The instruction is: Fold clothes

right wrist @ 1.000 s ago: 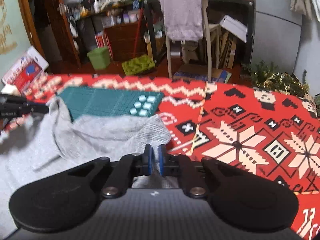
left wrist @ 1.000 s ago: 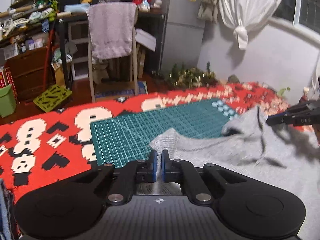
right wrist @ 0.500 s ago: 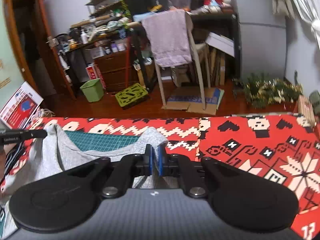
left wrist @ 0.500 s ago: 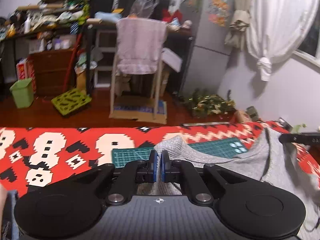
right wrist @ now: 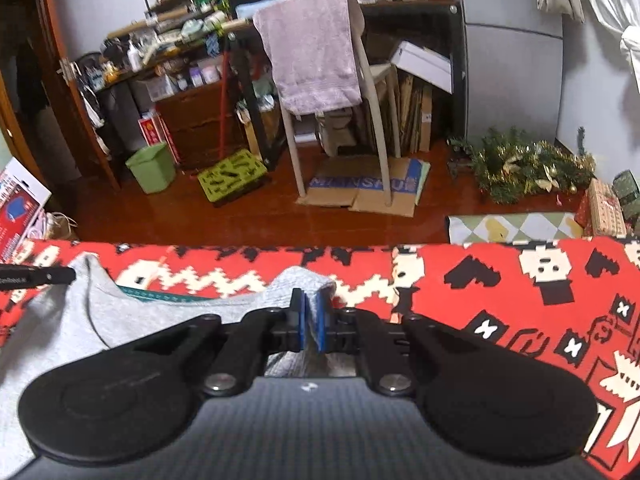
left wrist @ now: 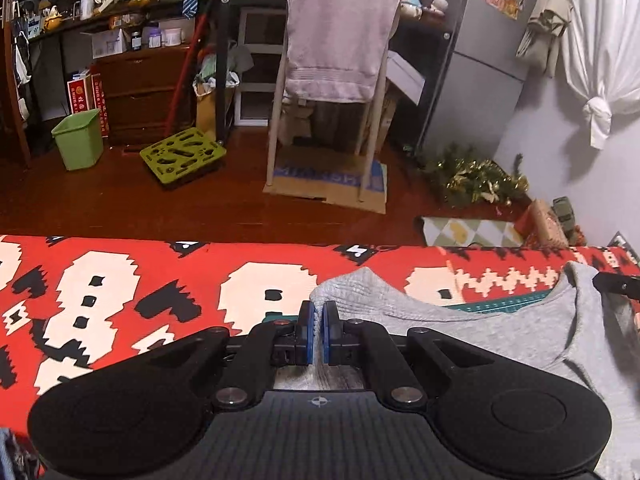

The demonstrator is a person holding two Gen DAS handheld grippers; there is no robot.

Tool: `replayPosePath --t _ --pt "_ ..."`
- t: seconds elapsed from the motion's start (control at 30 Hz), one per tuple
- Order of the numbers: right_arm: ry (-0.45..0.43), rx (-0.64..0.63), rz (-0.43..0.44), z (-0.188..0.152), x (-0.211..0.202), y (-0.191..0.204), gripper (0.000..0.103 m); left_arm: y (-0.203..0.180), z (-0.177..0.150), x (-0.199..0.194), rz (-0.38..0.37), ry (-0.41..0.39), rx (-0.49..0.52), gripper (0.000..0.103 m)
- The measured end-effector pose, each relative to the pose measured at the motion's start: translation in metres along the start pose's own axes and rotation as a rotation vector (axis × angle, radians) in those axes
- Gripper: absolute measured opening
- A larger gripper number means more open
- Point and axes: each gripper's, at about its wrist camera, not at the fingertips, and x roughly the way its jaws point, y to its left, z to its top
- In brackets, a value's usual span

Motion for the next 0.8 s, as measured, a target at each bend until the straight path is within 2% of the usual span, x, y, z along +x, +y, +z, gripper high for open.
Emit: replayPosePath --t 0.07,0.1,0.13,0.17,0.2,0.27,0.4,0.5,0.6,0.8 --pt "0.013 0.006 0.001 -0.002 0.005 -0.002 0.008 0.000 -0.001 0.001 -0.003 0.003 0.005 0.006" --pt "0.008 0.023 0.007 -0.003 0.005 -0.005 0.009 0.001 -0.001 0.001 -0.004 0.007 0.007 0.010" --pt "0.004 0.041 0.012 -0.004 0.004 -0.007 0.019 0.002 -0.001 0.000 -0.005 0.010 0.006 0.012" --pt "-0.001 0.058 0.018 -0.004 0.003 -0.010 0.023 0.004 -0.001 -0.002 -0.010 0.014 -0.006 0.018" --pt "-0.010 0.073 0.024 -0.004 0.000 -0.013 0.027 0.007 -0.002 -0.004 -0.015 0.018 -0.017 0.028" --pt "-0.037 0.101 0.037 -0.003 -0.011 -0.020 0.028 0.013 -0.003 -0.010 -0.047 0.006 -0.050 0.041" --pt "-0.063 0.115 0.028 -0.001 -0.045 -0.034 0.028 0.015 -0.009 -0.034 -0.054 -0.032 -0.051 0.053" --pt "-0.056 0.113 -0.012 -0.006 -0.077 -0.050 0.028 0.016 -0.017 -0.054 -0.047 -0.043 -0.039 0.055" --pt "-0.027 0.110 -0.058 -0.022 -0.107 -0.068 0.028 0.016 -0.029 -0.072 -0.020 -0.016 -0.017 0.055" --pt "0.039 0.099 -0.157 -0.077 -0.152 -0.090 0.028 0.011 -0.059 -0.103 -0.002 0.009 0.014 0.055"
